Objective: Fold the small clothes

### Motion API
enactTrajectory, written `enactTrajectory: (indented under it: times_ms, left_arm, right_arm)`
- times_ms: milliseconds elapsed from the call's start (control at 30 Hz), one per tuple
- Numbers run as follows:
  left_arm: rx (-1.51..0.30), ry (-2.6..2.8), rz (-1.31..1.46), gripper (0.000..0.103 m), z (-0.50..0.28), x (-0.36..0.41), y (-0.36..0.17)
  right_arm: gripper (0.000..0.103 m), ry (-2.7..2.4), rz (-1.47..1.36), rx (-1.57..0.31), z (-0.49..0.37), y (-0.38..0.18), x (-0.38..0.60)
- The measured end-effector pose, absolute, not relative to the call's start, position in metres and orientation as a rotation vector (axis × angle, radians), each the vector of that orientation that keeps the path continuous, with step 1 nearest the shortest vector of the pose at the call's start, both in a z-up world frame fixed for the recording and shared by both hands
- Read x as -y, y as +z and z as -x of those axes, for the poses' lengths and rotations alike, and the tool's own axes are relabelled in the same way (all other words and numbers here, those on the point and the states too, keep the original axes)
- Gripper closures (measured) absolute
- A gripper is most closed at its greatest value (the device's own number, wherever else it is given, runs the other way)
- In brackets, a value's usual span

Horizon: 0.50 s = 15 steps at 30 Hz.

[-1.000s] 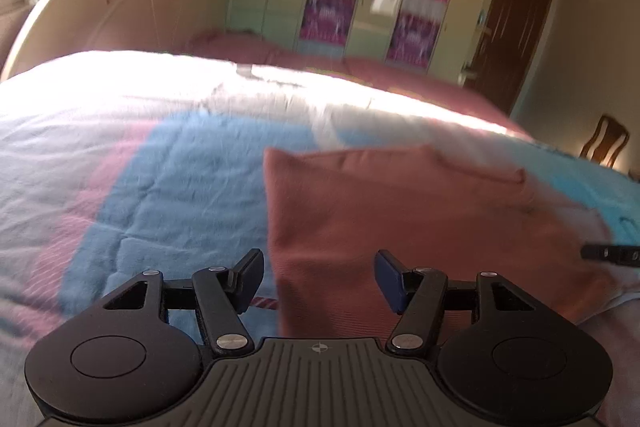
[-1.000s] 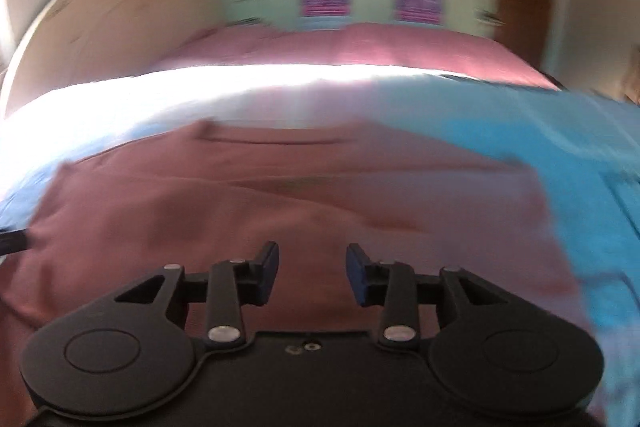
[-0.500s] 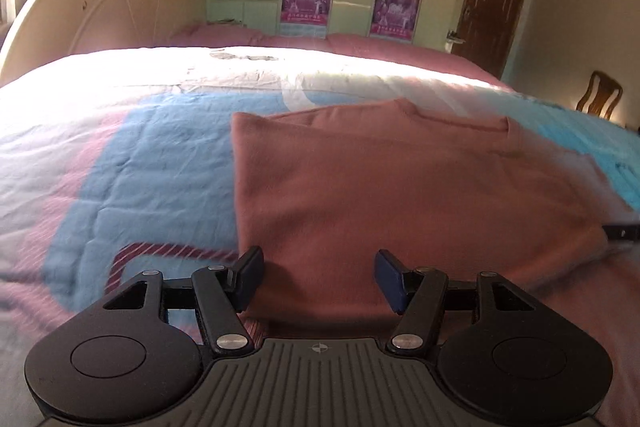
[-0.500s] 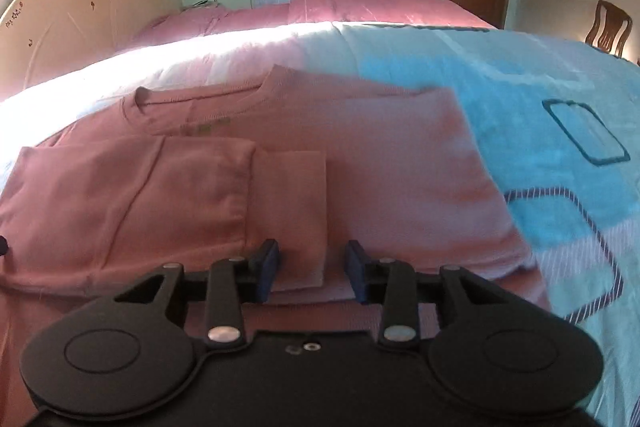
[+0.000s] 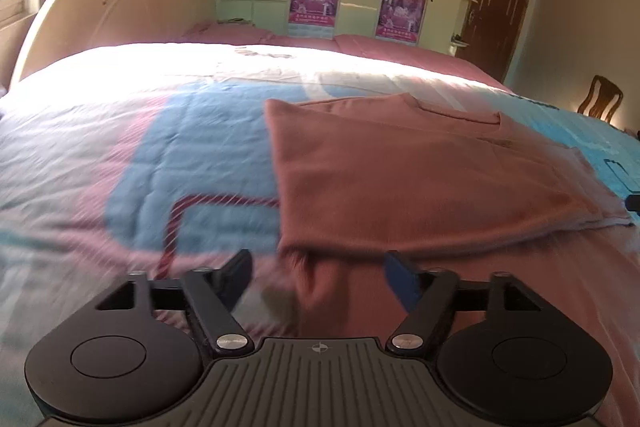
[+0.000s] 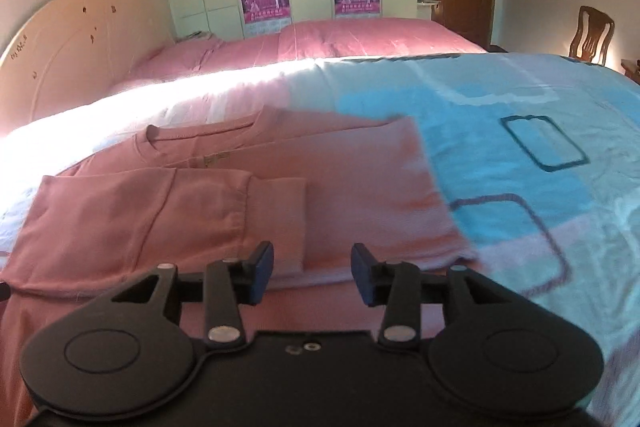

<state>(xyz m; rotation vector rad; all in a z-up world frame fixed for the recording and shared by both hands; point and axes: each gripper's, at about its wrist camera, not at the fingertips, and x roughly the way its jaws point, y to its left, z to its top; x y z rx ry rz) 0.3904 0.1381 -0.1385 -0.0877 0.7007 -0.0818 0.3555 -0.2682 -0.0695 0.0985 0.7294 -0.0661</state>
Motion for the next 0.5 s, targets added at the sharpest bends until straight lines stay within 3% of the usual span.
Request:
enactTrajectory:
  times_ms: [167, 500]
  left_arm:
    - [-0.708, -0.065, 0.079, 0.02, -0.348, -0.148, -0.135]
    - [-0.766, -0.082, 0.237, 0.021, -0.271, -0.146, -0.137]
  right_arm:
    - [0.061, -0.091, -0.094, -0.758, -0.323, -0.063, 0.3]
    - [0.054, -0.07, -0.199, -0.817, -0.252, -0.074, 0.368]
